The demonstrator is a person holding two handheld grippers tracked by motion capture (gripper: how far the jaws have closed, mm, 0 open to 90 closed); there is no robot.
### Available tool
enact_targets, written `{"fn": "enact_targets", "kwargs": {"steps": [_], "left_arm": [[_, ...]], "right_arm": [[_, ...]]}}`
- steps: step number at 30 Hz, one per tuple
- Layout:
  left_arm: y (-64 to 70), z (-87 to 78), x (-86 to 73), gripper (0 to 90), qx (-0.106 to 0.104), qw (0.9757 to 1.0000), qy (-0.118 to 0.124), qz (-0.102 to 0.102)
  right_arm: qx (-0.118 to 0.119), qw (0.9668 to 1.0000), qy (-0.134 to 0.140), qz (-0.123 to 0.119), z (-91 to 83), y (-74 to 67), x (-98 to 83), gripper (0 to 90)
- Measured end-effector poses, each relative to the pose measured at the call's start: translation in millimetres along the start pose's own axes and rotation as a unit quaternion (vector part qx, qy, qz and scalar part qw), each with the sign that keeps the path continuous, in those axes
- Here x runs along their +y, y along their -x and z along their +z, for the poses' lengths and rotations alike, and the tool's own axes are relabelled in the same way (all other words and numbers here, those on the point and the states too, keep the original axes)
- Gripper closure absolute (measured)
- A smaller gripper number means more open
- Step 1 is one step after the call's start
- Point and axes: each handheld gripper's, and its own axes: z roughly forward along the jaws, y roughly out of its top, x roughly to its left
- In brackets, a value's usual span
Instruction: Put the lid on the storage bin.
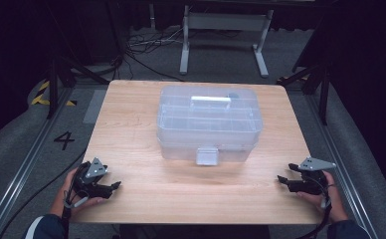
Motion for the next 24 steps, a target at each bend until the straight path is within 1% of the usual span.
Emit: {"fn": "enact_targets", "kwargs": {"steps": [1,2,3,4,5,6,7,8,10,11,16,19,20,24], "left_arm": [[-0.9,-0.1,-1.9,22.6,-0.003,1.0,0.004,-0.008],[-1.7,0.2,-5.6,22.6,-0.006,0.9996,0.013,-0.025],[-1.7,0.2,-5.6,22.5,-0.006,0.9996,0.013,-0.025],[-2.1,0.3,-7.1,22.5,-0.009,0.9994,0.017,-0.029],[-2.4,0.6,-8.9,22.3,-0.009,0.9991,0.022,-0.035],[-4.0,1.8,-12.3,19.4,-0.013,0.9982,0.03,-0.051],[-4.0,1.8,-12.3,19.0,-0.013,0.9982,0.03,-0.051],[-4.8,2.8,-15.2,19.0,-0.021,0.9971,0.04,-0.062],[-4.0,2.4,-15.6,17.9,-0.018,0.9971,0.039,-0.062],[-3.4,2.3,-15.7,17.9,-0.019,0.9969,0.039,-0.066],[-3.1,2.3,-15.8,17.7,-0.019,0.9968,0.038,-0.068],[-3.4,2.4,-15.7,17.3,-0.019,0.9968,0.037,-0.068],[-4.3,2.6,-15.2,17.3,-0.017,0.9972,0.037,-0.063],[-4.5,3.0,-15.1,16.7,-0.019,0.9971,0.037,-0.063]], "right_arm": [[0.001,0.9999,0.009,0.013,0.3,1.6,-3.3,30.1],[0.003,0.9997,0.014,0.022,0.6,2.5,-5.4,29.7],[0.003,0.9997,0.014,0.022,0.6,2.5,-5.4,29.7],[0.004,0.9995,0.015,0.028,0.6,3.5,-6.2,28.4],[0.002,0.9995,0.014,0.03,0.3,3.7,-6.5,28.1],[0.004,0.9994,0.013,0.033,0.6,4.2,-6.6,27.3],[0.004,0.9994,0.013,0.033,0.6,4.2,-6.6,27.3],[0.005,0.9992,0.012,0.037,0.9,4.9,-6.6,27.0],[0.006,0.9992,0.012,0.038,1.1,5.2,-6.6,26.8],[0.005,0.9992,0.012,0.039,1.0,5.1,-6.7,26.7],[0.004,0.9992,0.012,0.039,1.0,4.8,-6.7,26.6],[0.004,0.9992,0.012,0.039,1.0,4.7,-6.7,26.3],[0.003,0.9992,0.012,0.038,1.0,4.6,-6.7,26.1],[-0.001,0.9991,0.011,0.041,1.1,4.3,-6.6,24.9]]}}
